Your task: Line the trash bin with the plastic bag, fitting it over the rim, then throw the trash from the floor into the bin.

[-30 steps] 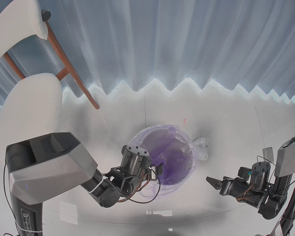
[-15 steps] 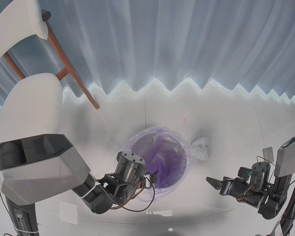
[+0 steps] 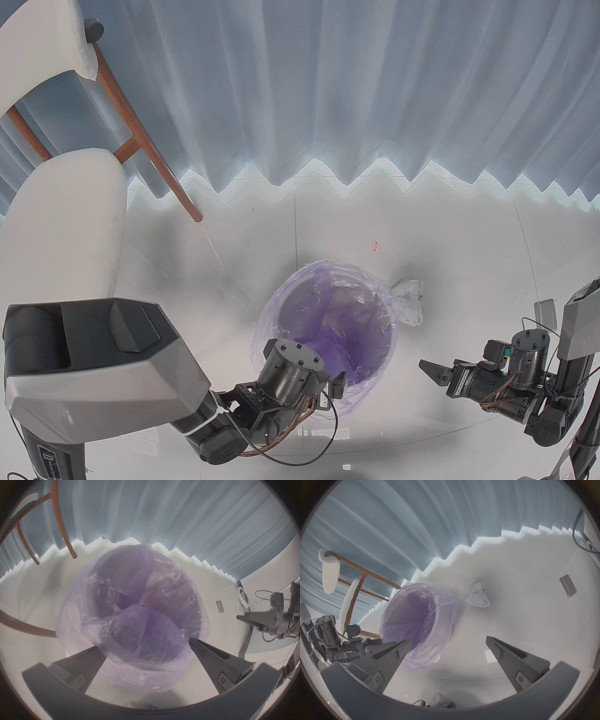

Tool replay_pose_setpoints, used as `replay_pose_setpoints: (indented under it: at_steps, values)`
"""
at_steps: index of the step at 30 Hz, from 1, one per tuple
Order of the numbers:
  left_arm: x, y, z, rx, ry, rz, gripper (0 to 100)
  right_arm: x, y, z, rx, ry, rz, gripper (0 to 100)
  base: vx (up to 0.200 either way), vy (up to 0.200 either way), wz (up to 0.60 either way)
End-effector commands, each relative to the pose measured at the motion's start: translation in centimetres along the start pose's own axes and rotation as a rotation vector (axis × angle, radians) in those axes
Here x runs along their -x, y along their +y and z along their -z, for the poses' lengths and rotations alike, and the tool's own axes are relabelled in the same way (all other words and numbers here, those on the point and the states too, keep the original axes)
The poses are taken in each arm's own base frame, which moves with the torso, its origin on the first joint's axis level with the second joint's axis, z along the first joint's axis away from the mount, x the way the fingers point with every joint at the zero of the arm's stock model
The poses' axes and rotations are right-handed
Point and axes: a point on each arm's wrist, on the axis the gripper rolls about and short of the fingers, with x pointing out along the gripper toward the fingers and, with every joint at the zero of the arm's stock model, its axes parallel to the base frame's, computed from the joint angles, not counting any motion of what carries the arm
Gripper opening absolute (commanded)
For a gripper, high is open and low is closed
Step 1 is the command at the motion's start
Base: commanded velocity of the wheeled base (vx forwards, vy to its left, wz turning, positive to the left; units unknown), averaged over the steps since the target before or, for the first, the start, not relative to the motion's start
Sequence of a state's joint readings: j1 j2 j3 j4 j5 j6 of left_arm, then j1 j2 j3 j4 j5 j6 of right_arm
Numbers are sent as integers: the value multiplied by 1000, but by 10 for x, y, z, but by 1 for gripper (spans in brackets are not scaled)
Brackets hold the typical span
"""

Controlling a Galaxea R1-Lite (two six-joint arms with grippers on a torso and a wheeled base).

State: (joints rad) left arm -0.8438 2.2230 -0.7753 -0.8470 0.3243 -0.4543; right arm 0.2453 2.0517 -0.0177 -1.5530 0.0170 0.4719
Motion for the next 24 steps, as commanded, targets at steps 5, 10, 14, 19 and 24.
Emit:
replay_pose_setpoints:
  at_steps: [5, 10, 14, 19, 24]
  values:
    - [11, 6, -2, 9, -5, -21, 100, 3, -1, 1, -6, 1, 2, 100, 0, 0, 0]
    - [34, 22, -11, 29, -22, -48, 100, 3, -1, 1, -5, 3, 2, 100, 0, 0, 0]
    - [56, 33, -4, 38, -7, -71, 100, 3, -1, 1, -5, 4, 0, 100, 0, 0, 0]
    - [75, 46, 15, 46, 15, -80, 100, 3, -1, 2, -5, 7, 2, 100, 0, 0, 0]
    - [78, 60, 13, 90, -62, -85, 100, 3, -1, 2, -4, 6, 3, 100, 0, 0, 0]
